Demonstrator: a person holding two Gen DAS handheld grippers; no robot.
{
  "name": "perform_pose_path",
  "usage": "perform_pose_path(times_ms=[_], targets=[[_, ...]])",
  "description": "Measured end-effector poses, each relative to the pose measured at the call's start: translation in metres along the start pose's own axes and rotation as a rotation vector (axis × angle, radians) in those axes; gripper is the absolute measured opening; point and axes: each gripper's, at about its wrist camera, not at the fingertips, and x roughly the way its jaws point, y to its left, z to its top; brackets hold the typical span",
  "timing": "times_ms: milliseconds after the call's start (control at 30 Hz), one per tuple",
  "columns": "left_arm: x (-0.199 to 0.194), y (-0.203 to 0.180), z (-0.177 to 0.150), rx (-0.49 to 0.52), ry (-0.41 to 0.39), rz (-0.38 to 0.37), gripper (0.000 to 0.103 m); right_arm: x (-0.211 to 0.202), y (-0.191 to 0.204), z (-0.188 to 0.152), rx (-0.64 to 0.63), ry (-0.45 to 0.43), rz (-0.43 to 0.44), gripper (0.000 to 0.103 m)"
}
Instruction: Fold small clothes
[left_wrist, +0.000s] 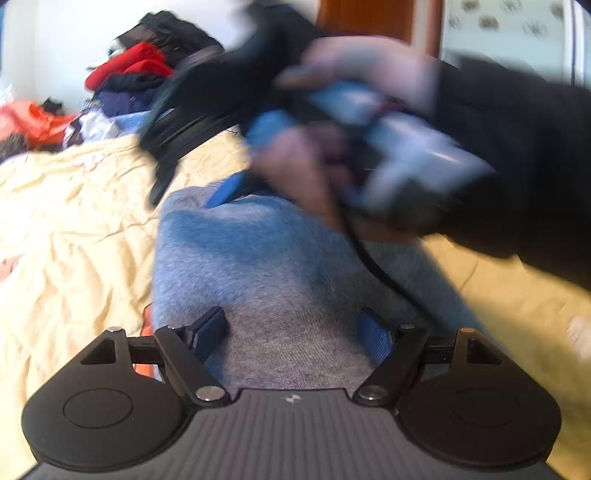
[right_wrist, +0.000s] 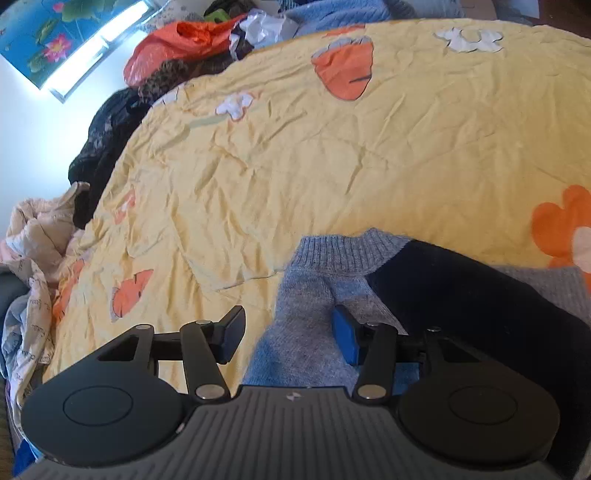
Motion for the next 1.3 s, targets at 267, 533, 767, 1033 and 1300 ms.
perform_pose_path(times_ms=[267,533,767,1033,1300], targets=[[-0.043,0.008,-0.025,-0.012,-0.005,0.079,0.084,-0.167,-0.015,-0.126,-0.204,-0.419,-0.132,0.09],[-0.056,0.008,-0.052,-0.043,0.025,0.137,0.084,-0.199,-0.058,-0.261,-0.241,-0.24,-0.425,0.09],[-0.06,-0.012,-0.063,-0.018,0.084,0.149,0.086,-0.153,-0.034,-0.294,-0.132,-0.23,-0.445,0.098],[-0.054,-0.009,-0.071,-0.06,0.135,0.229,0.103,-0.132,-0.023,-0.285,-0.134,-0.267,-0.522,0.103],[-0.053,-0.011,-0.068,-0.075,0.156,0.241,0.103,-0.127,-0.02,-0.282,-0.084,-0.288,-0.567,0.103]])
